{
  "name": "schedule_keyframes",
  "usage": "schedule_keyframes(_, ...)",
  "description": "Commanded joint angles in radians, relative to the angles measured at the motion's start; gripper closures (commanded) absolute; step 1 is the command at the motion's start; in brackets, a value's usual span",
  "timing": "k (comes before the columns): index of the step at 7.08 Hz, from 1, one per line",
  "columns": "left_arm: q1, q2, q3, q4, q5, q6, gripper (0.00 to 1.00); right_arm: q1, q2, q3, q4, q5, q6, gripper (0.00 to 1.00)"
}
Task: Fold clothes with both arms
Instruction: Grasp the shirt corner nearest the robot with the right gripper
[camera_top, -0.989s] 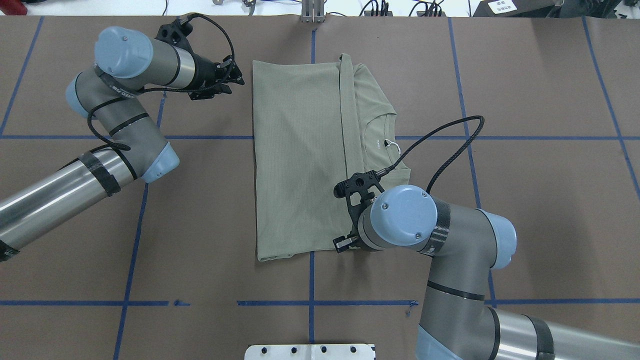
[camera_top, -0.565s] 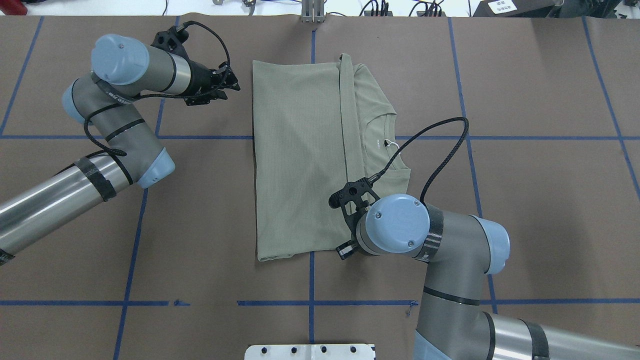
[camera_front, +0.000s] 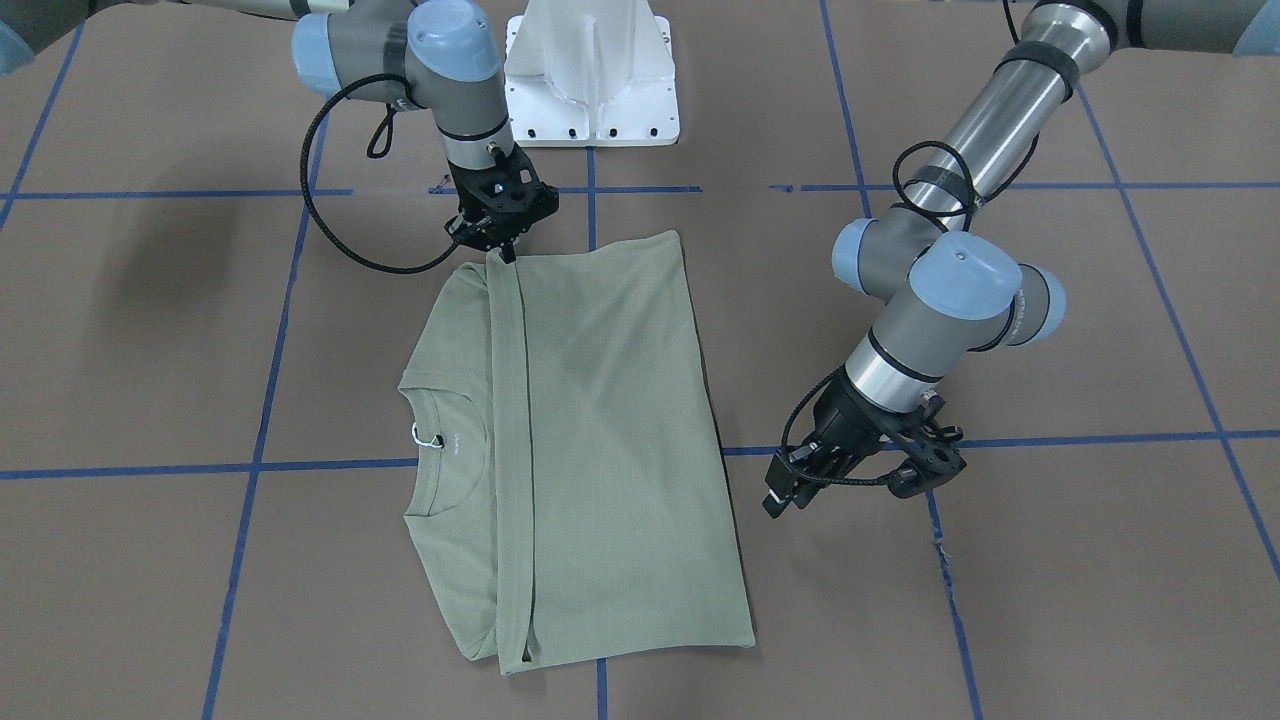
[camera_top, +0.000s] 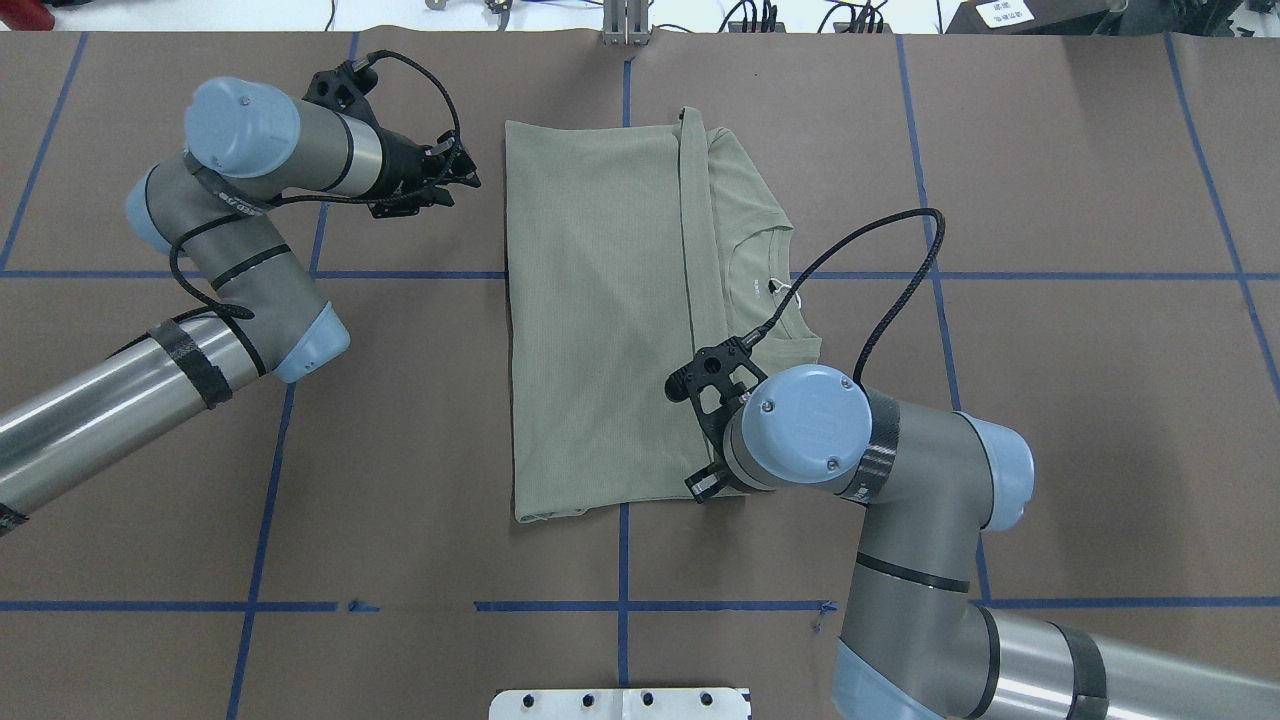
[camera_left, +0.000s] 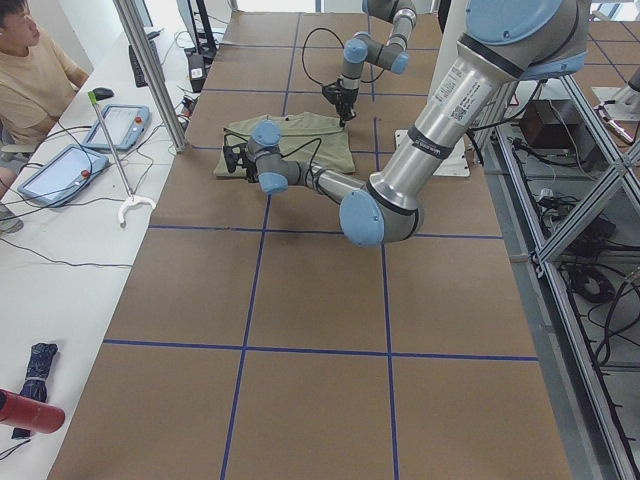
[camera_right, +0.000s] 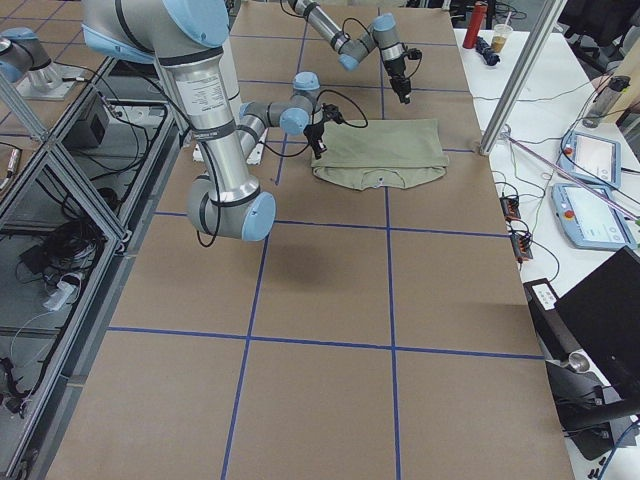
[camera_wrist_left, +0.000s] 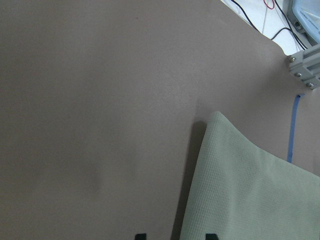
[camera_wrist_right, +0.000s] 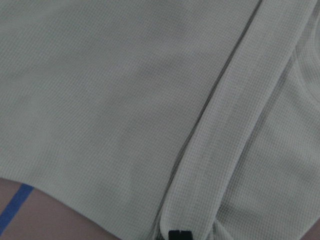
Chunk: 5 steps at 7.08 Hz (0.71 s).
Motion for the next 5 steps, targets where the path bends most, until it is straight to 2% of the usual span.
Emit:
schedule_keyframes(1, 0.001, 0.0, -0.009, 0.001, 0.002, -0.003, 0.49, 0.017, -0.083, 0.077, -0.011, 0.008, -0.003, 1.0)
schedule_keyframes(2, 0.003, 0.0, -0.017, 0.003, 0.002, -0.006, 0.49, 0.015, -0.19, 0.134, -0.001, 0.013, -0.002, 1.0)
schedule_keyframes(3, 0.009, 0.0, -0.025, 0.006, 0.004, -0.009, 0.48, 0.015, -0.246, 0.142, 0.002, -0.004, 0.009, 1.0)
schedule_keyframes(5, 0.009, 0.0, -0.026, 0.008, 0.005, -0.01, 0.47, 0.008, -0.243, 0.154, 0.002, -0.002, 0.017, 1.0)
